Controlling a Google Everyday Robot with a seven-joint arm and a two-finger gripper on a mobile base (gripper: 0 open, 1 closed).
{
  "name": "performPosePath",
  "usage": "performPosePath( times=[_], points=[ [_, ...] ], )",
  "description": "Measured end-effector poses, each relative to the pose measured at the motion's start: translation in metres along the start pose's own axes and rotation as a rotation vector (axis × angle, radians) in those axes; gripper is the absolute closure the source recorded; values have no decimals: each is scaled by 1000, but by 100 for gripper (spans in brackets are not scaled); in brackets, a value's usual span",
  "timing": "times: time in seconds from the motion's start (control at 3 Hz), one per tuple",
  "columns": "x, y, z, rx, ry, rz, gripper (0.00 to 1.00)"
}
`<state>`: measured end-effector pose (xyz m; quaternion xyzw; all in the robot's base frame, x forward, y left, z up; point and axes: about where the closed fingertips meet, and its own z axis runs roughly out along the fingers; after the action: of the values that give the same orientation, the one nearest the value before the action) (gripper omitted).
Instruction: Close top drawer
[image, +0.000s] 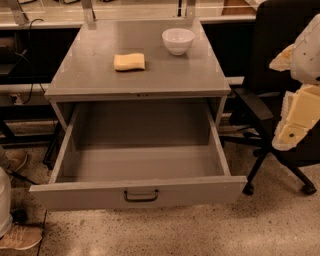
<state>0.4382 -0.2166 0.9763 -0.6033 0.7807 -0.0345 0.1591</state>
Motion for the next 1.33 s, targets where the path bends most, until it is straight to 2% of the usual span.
performPosePath(
  times=[0.33, 0.67, 1.0, 1.33],
  points=[
    [0, 0, 0, 0, 0, 0, 0],
    [6, 15, 27, -30, 34, 57, 0],
    [20, 69, 104, -122, 89, 251, 0],
    [32, 109, 155, -200, 132, 327, 0]
  ],
)
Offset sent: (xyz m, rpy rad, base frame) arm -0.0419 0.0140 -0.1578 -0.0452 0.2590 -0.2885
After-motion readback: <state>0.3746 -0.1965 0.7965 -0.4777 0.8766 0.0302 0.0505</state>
